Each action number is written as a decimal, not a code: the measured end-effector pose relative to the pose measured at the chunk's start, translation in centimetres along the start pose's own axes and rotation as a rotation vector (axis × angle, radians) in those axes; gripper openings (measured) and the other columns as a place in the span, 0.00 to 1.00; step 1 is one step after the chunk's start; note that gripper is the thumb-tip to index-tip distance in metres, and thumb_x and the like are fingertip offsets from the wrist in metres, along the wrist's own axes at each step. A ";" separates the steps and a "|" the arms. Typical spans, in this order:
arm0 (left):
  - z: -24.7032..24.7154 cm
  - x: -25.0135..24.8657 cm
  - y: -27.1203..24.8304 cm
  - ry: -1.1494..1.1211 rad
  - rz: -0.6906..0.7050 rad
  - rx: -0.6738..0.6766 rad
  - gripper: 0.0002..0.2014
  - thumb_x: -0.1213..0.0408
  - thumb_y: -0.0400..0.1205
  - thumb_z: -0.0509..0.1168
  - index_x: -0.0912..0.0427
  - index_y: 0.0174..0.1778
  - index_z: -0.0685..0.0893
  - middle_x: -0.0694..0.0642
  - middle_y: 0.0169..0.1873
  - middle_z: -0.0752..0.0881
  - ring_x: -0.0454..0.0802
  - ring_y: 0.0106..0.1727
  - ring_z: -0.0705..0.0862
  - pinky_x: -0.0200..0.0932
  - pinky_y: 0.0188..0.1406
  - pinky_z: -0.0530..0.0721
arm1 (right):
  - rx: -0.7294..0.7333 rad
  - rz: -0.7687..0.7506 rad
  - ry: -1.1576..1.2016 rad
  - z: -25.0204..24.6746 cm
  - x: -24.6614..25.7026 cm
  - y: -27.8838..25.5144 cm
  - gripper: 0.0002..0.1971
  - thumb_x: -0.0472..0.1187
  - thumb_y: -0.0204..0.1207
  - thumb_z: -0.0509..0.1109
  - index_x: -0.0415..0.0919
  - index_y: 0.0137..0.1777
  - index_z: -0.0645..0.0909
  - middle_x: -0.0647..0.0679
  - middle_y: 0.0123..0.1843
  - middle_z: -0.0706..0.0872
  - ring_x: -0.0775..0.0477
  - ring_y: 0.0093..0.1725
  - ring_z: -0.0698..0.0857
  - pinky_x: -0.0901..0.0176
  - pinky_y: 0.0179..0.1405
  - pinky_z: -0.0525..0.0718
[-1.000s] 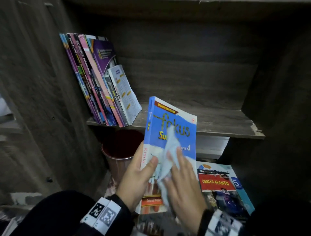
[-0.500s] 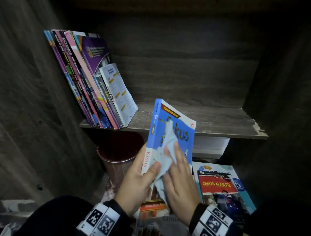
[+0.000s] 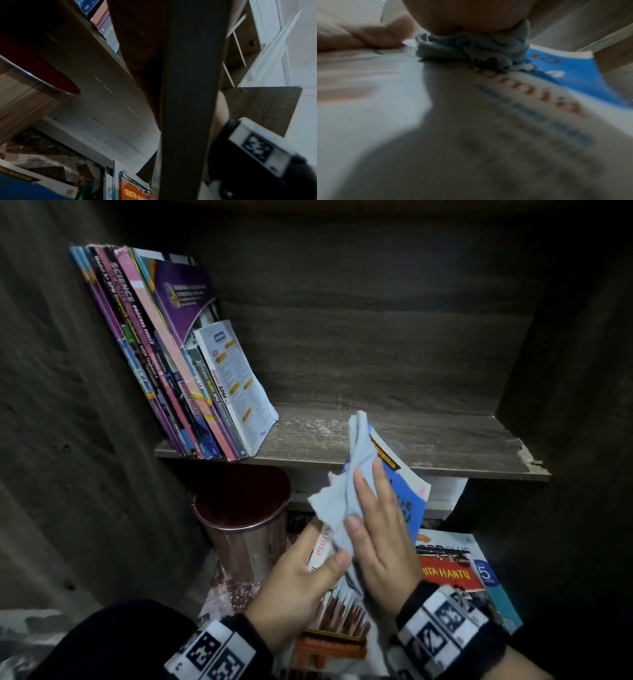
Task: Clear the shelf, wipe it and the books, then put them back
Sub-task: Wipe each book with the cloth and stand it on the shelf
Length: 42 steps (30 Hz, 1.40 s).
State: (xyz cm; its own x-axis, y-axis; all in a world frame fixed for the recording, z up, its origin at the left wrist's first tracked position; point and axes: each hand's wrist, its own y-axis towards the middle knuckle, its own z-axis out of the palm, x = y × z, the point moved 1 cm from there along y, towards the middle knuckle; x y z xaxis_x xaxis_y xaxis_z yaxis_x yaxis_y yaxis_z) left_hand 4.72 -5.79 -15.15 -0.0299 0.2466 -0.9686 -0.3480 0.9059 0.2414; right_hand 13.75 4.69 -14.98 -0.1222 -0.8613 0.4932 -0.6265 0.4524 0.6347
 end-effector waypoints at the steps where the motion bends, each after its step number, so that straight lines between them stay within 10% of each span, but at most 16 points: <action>1: -0.1 0.0 -0.1 0.006 0.008 0.002 0.28 0.58 0.79 0.67 0.51 0.76 0.69 0.44 0.72 0.79 0.43 0.75 0.74 0.44 0.75 0.72 | -0.013 0.037 0.005 -0.2 -0.8 0.5 0.24 0.63 0.83 0.42 0.78 0.77 0.40 0.71 0.83 0.36 0.66 0.83 0.41 0.57 0.80 0.47; 6: -0.3 -0.2 -0.4 0.037 0.026 0.018 0.31 0.56 0.79 0.66 0.48 0.80 0.66 0.49 0.74 0.76 0.50 0.77 0.72 0.63 0.78 0.66 | -0.233 0.521 0.143 -0.4 -5.8 2.2 0.24 0.48 0.88 0.49 0.57 0.83 0.51 0.60 0.86 0.45 0.69 0.78 0.48 0.68 0.77 0.51; 8: -0.3 -0.2 -0.4 0.054 0.045 0.020 0.31 0.58 0.80 0.66 0.49 0.80 0.66 0.47 0.75 0.76 0.49 0.78 0.72 0.61 0.79 0.65 | -0.260 0.417 0.055 0.3 -4.2 1.5 0.25 0.49 0.87 0.45 0.46 0.83 0.57 0.55 0.86 0.46 0.56 0.84 0.48 0.70 0.78 0.47; 13: -0.4 -0.6 -0.3 0.034 0.075 -0.031 0.28 0.65 0.81 0.63 0.49 0.77 0.67 0.39 0.73 0.76 0.40 0.76 0.72 0.36 0.74 0.70 | -0.045 -0.014 0.037 0.8 0.5 -0.4 0.26 0.56 0.86 0.45 0.71 0.81 0.42 0.63 0.85 0.39 0.56 0.85 0.44 0.63 0.82 0.44; 20: -0.8 -1.5 -0.1 0.035 0.101 -0.084 0.30 0.55 0.78 0.67 0.47 0.77 0.68 0.48 0.71 0.80 0.49 0.74 0.77 0.55 0.74 0.74 | -0.172 0.631 0.217 -0.3 -3.9 1.1 0.25 0.50 0.87 0.50 0.57 0.83 0.51 0.58 0.86 0.45 0.65 0.81 0.48 0.67 0.75 0.48; 26: -0.8 -3.0 0.1 -0.038 0.256 -0.287 0.25 0.63 0.83 0.63 0.51 0.77 0.69 0.51 0.65 0.85 0.52 0.68 0.82 0.48 0.64 0.82 | 0.068 0.555 0.345 3.3 0.3 -4.5 0.26 0.48 0.86 0.46 0.49 0.84 0.51 0.63 0.84 0.38 0.89 0.70 0.41 0.93 0.63 0.45; 29: -0.6 -3.9 0.1 -0.066 0.293 -0.294 0.26 0.63 0.82 0.61 0.51 0.78 0.68 0.54 0.66 0.84 0.54 0.67 0.83 0.50 0.63 0.82 | 0.128 0.450 0.477 2.3 3.2 -4.4 0.23 0.59 0.83 0.49 0.70 0.76 0.49 0.72 0.82 0.45 0.83 0.75 0.44 0.89 0.68 0.49; 34: 0.4 -3.5 -0.6 0.061 0.291 -0.142 0.30 0.36 0.81 0.56 0.44 0.79 0.68 0.45 0.75 0.75 0.47 0.77 0.72 0.49 0.77 0.71 | 0.034 0.307 0.747 -1.1 3.9 -1.1 0.45 0.74 0.67 0.66 0.49 0.79 0.68 0.49 0.78 0.73 0.48 0.79 0.70 0.42 0.78 0.68; 38: 1.2 -3.2 -1.3 0.085 0.194 0.003 0.36 0.29 0.79 0.48 0.42 0.81 0.63 0.42 0.81 0.64 0.44 0.84 0.58 0.58 0.83 0.54 | -0.026 0.397 0.895 -2.6 4.2 -0.3 0.40 0.56 0.57 0.85 0.47 0.70 0.79 0.41 0.67 0.84 0.38 0.67 0.82 0.37 0.68 0.79; 42: 1.4 -3.0 -1.2 0.296 0.279 0.091 0.34 0.31 0.81 0.45 0.44 0.79 0.64 0.34 0.82 0.57 0.33 0.82 0.54 0.30 0.80 0.52 | -0.190 0.432 0.777 -3.7 4.0 0.2 0.15 0.36 0.62 0.74 0.47 0.50 0.88 0.50 0.40 0.92 0.55 0.38 0.87 0.58 0.39 0.85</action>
State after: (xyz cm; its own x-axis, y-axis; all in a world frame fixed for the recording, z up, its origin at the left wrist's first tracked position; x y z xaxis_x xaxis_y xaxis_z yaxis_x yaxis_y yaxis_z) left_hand 6.55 -7.12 -12.41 -0.3841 0.3889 -0.8374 -0.2050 0.8484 0.4880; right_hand 15.96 2.24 -10.68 0.2794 -0.2404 0.9296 -0.5006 0.7897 0.3547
